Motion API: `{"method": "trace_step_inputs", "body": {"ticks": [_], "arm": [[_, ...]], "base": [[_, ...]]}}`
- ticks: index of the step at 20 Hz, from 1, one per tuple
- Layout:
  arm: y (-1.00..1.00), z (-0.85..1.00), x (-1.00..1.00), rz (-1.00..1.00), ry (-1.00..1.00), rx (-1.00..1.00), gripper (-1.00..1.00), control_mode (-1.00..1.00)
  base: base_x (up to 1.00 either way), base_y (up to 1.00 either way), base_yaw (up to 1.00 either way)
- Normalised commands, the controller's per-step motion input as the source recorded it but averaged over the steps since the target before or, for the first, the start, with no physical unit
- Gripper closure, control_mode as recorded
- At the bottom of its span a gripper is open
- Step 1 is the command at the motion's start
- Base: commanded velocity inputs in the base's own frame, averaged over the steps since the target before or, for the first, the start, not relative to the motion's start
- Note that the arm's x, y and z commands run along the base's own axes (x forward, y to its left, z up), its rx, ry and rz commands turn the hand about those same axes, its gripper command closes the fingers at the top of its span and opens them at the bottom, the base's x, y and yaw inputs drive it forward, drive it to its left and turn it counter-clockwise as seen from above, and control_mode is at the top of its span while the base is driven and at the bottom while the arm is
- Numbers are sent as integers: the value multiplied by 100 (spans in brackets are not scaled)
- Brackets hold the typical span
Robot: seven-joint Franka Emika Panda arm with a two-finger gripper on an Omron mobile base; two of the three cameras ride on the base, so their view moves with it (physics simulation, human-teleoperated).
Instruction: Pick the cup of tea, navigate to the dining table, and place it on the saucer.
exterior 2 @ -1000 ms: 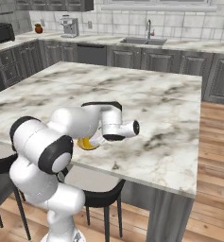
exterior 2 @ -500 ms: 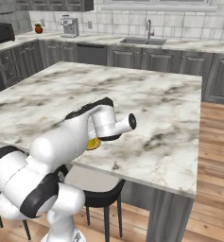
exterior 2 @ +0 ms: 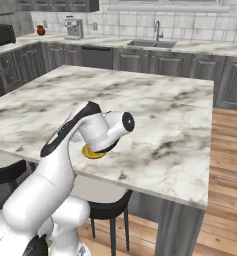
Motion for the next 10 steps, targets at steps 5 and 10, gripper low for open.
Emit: {"method": "trace_step_inputs", "body": {"ticks": [5, 10], "arm": [[16, 55, -60, -15, 1, 0, -100, -100], [10, 50, -68, -18, 0, 0, -100, -100]], "base": [[0, 0, 0], [0, 0, 0]]}}
